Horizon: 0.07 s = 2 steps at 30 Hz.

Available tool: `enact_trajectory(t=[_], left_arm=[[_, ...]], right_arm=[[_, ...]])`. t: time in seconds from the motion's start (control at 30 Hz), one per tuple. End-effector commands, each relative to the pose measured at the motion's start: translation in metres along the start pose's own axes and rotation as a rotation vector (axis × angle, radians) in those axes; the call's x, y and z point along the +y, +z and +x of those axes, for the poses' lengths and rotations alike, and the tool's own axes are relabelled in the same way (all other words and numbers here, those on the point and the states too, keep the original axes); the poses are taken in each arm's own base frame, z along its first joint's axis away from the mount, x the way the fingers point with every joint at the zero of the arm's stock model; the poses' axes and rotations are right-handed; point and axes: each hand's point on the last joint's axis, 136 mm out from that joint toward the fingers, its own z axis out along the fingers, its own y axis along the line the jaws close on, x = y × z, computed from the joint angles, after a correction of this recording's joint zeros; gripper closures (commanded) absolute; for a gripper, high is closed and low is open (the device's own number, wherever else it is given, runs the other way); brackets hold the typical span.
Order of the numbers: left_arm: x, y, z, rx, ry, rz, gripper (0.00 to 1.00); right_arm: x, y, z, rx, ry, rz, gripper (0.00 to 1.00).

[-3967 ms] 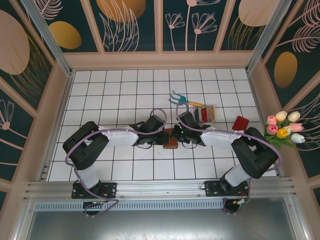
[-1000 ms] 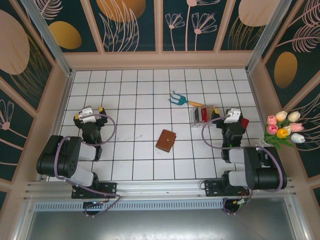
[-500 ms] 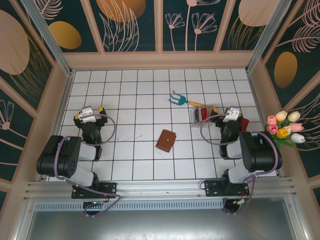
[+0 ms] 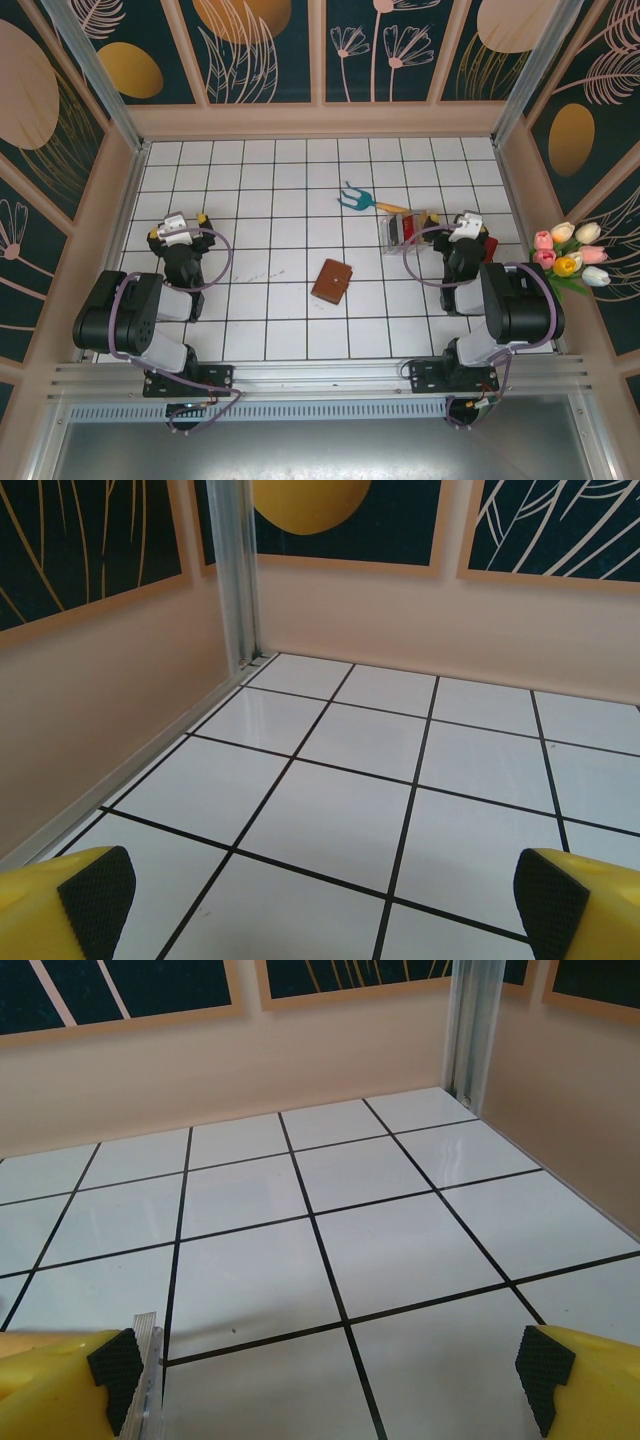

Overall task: Put the credit cards into the card holder
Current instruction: Reset both arms

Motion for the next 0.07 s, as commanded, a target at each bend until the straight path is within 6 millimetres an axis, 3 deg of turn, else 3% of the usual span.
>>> enact_trajectory(t=[0.0,0.03], left_arm=[[-0.0010,0.0031,-0.0108,-0.036,-0.027,0.005,0.01],[-0.0013,0.0029,-0.0116,-0.039,-0.028,0.006,0.01]], right_arm=[[0.0034,0.0033,-0.0086,-0.026,0.024,-0.022,0.01],[0.0037,0.0036,-0.0083,-0.023,0.024,-0.024,0.01]])
